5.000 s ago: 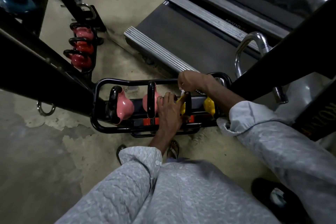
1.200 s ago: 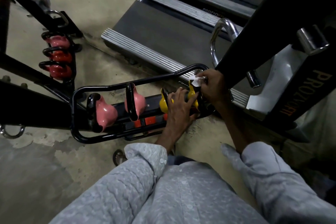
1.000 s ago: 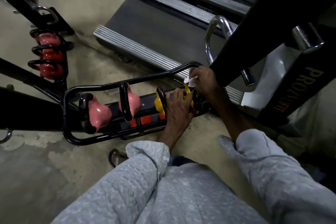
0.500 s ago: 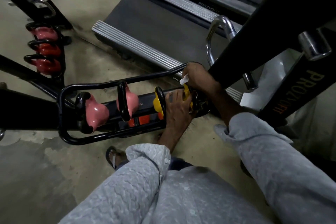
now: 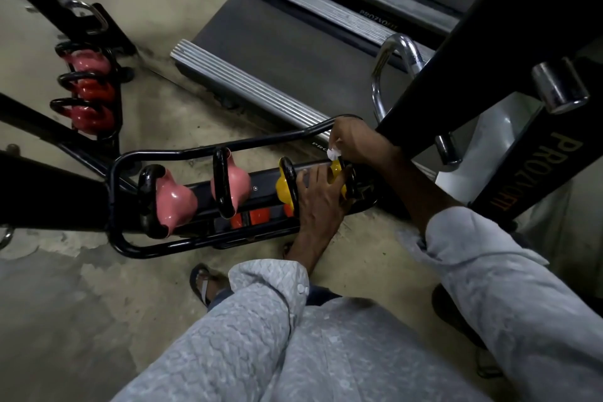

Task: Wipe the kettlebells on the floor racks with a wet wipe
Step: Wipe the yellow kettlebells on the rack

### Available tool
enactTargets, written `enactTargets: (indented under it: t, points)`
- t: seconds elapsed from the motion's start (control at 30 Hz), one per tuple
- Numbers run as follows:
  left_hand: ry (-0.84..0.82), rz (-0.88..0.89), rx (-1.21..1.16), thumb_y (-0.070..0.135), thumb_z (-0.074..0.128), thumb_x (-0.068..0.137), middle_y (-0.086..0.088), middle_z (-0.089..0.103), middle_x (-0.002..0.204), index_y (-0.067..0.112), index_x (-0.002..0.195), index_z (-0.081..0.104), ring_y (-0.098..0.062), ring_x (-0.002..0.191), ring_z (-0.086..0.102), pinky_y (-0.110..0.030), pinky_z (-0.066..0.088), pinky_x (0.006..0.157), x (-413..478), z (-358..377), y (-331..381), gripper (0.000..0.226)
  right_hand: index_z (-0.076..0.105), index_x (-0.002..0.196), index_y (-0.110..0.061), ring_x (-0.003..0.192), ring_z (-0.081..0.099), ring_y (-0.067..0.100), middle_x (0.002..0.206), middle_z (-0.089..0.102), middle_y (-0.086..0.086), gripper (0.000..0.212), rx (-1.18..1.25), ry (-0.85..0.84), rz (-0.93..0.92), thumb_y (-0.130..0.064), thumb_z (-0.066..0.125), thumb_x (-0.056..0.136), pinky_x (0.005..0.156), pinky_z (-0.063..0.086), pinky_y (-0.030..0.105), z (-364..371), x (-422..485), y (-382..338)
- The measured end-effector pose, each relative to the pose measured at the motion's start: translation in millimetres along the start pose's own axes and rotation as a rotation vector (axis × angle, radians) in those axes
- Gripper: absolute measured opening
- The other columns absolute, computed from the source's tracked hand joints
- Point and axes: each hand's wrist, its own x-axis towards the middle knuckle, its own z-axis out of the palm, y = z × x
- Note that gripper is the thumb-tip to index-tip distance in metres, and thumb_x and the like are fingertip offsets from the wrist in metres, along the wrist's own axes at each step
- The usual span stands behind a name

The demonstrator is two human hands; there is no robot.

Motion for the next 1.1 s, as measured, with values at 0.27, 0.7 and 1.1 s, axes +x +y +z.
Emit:
enactTargets:
  t: [0.27,0.7,1.1]
  points:
    - [0.128,-0.086,-0.125,0.036,0.072,0.073,-0.008,0.057,0.11,0.01,0.115,0.058,-0.031,0.103,0.055,-0.046,0.038,0.1,1.5,-2.6,2.5,0.051,0.075,0.087,-0.005,0.097,0.055,0.028,0.1,0.063,0.015,0.011,0.225,0.396,-0.058,-0.004,0.064,0.089,0.082,0.043,0.03,41.3,-57.0,0.6]
    - [-0.152,-0.002,0.065,0.041,0.086,0.061,-0.01,0.05,0.134,0.03,0.151,0.042,-0.027,0.129,0.046,-0.05,0.028,0.106,15.6,-12.6,-13.3,0.1,0.066,0.093,-0.012,0.09,0.061,0.016,0.094,0.064,0.004,0.018,0.677,0.798,0.231,-0.003,0.072,0.079,0.08,0.051,0.03,94.6,-119.1,-22.9]
    - [-0.182,0.005,0.068,0.046,0.08,0.068,-0.004,0.051,0.125,0.039,0.144,0.046,-0.023,0.121,0.048,-0.049,0.03,0.102,29.8,-24.9,-22.6,0.084,0.064,0.083,-0.014,0.087,0.064,0.012,0.093,0.061,-0.002,0.018,0.712,0.748,0.338,0.002,0.07,0.076,0.074,0.057,0.04,131.6,-133.8,-23.2]
